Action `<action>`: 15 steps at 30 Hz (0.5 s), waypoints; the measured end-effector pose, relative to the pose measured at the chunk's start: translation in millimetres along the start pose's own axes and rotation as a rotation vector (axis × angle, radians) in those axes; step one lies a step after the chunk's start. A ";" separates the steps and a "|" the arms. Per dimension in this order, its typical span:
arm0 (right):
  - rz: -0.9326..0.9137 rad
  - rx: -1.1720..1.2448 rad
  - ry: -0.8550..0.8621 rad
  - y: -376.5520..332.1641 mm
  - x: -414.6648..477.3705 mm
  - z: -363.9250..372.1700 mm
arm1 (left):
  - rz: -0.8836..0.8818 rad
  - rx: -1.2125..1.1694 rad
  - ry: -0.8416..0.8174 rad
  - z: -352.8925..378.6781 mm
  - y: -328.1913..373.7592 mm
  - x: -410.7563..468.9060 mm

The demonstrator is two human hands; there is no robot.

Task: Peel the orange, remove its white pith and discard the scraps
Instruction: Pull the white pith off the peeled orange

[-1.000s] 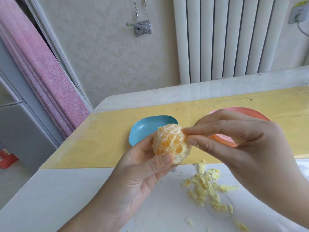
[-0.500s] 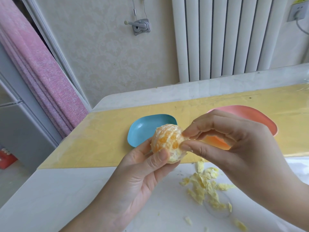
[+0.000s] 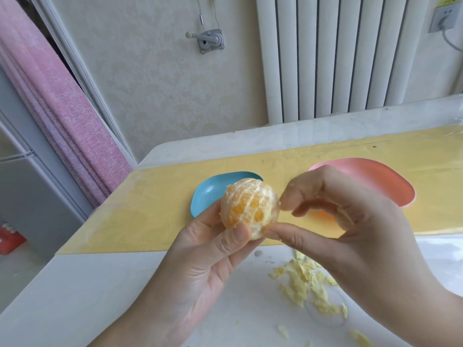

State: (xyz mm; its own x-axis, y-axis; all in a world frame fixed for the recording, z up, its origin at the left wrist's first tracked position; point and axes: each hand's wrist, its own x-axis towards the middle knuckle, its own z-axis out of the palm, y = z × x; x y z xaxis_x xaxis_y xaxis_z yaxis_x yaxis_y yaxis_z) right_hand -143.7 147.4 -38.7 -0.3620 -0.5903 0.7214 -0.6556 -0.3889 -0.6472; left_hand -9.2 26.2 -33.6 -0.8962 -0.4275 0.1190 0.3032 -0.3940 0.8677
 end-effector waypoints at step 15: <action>-0.058 -0.109 -0.065 -0.6 1.6 -2.9 | -0.063 -0.058 0.036 -0.9 -3.6 1.0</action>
State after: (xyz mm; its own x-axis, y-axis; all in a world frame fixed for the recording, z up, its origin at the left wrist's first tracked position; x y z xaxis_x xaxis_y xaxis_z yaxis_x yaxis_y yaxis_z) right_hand -145.8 148.8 -36.5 -0.2801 -0.6147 0.7373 -0.7436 -0.3468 -0.5717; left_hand -10.9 26.5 -37.0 -0.9020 -0.4293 0.0469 0.2662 -0.4672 0.8431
